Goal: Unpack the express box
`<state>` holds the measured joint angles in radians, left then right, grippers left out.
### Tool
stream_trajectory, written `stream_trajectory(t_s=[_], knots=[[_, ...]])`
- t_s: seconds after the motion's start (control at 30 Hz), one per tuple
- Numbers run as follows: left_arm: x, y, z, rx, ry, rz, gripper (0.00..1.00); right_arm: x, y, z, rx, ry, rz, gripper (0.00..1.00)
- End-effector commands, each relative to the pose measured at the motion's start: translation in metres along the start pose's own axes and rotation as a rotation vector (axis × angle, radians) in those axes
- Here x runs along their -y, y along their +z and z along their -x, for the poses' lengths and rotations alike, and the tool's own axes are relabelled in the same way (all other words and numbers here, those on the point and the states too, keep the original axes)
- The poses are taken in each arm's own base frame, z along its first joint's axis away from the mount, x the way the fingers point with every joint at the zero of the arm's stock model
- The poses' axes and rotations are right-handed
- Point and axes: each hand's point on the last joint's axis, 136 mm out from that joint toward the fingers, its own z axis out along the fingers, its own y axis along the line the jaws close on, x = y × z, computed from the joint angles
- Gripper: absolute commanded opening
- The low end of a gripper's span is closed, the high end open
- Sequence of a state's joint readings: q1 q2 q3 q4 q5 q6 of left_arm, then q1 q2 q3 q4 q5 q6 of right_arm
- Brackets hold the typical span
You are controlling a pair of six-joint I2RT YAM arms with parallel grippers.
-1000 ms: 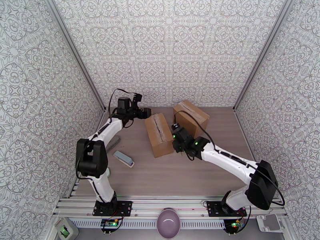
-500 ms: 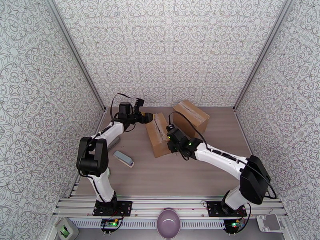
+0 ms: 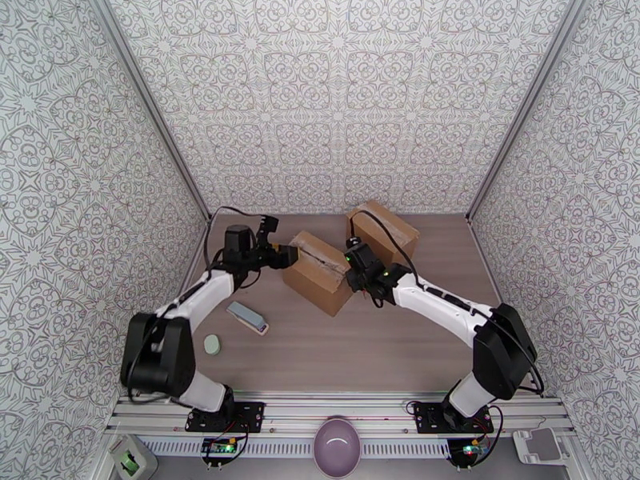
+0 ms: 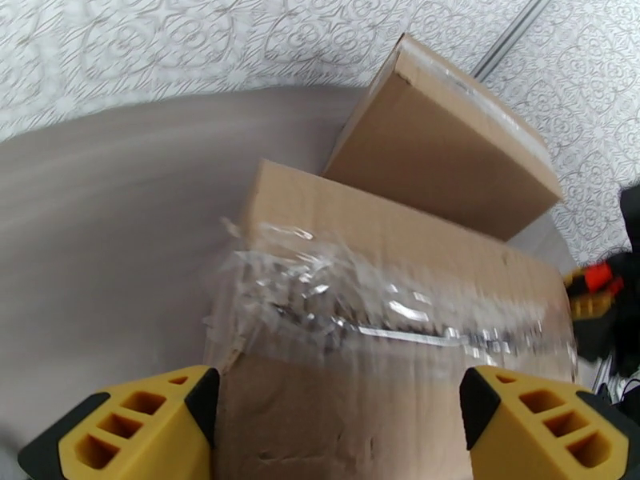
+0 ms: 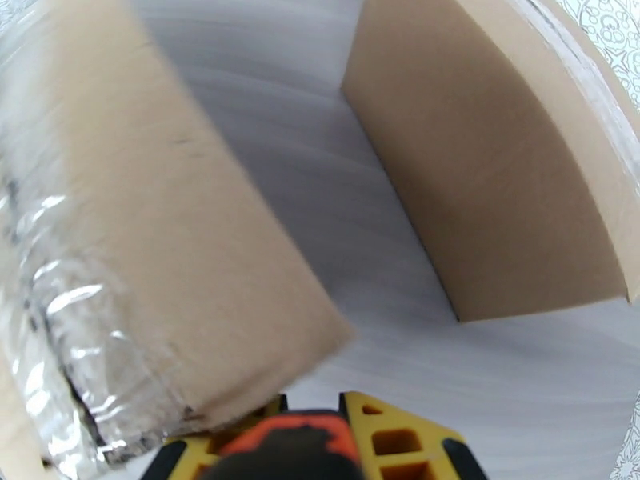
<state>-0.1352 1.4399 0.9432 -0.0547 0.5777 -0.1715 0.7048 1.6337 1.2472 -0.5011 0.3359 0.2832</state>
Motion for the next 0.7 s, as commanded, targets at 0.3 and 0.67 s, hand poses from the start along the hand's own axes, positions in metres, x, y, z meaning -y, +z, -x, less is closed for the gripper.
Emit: stream_trajectory(t_s=[0.3, 0.67], knots=[[0.040, -0.056, -0.003, -0.013, 0.491, 0.168, 0.89, 0.049, -0.047, 0.043, 0.199, 0.245, -0.011, 0.00], [0.147, -0.010, -0.014, 0.009, 1.011, -0.137, 0.90, 0.068, -0.084, 0.056, 0.445, 0.669, 0.141, 0.00]])
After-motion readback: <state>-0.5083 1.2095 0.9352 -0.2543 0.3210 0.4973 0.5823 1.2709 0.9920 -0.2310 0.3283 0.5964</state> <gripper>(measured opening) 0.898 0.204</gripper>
